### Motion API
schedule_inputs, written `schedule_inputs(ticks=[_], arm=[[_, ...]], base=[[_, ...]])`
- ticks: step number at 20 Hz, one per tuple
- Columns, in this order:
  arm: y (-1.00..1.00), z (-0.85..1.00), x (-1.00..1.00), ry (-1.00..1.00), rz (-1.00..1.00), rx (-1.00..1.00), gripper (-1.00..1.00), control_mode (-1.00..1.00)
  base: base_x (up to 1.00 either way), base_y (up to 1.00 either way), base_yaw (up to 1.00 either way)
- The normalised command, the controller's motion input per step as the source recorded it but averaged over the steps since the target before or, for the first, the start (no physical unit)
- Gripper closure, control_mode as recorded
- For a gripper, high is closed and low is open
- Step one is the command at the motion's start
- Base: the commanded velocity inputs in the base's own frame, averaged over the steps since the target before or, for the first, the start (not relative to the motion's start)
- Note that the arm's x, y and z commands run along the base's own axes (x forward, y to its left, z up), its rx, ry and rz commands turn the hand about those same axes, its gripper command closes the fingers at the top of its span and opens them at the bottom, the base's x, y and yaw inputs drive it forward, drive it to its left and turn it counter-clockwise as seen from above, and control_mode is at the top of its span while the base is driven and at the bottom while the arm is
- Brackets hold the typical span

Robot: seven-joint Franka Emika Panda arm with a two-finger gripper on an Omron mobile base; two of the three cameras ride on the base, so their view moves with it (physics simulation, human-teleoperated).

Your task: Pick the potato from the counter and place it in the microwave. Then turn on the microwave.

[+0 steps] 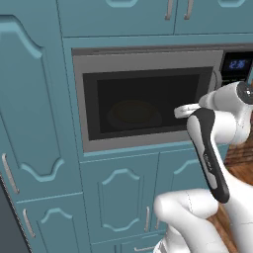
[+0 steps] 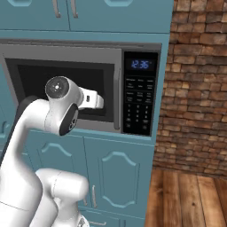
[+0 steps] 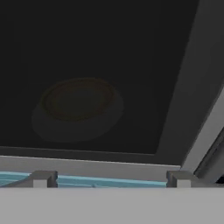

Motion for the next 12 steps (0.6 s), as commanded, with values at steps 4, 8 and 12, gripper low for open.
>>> schedule_inputs(ticks=[4, 8, 12], arm=[[-0.32, 0.14, -0.06, -0.01, 0.0, 0.0, -1.0, -1.0], [-0.3, 0.11, 0.0, 0.0, 0.0, 0.0, -1.0, -1.0], [-0.33, 0.13, 0.0, 0.03, 0.0, 0.0, -1.0, -1.0]], base=[[0.0, 0.0, 0.0], [0.0, 0.0, 0.0], [0.0, 0.0, 0.0]])
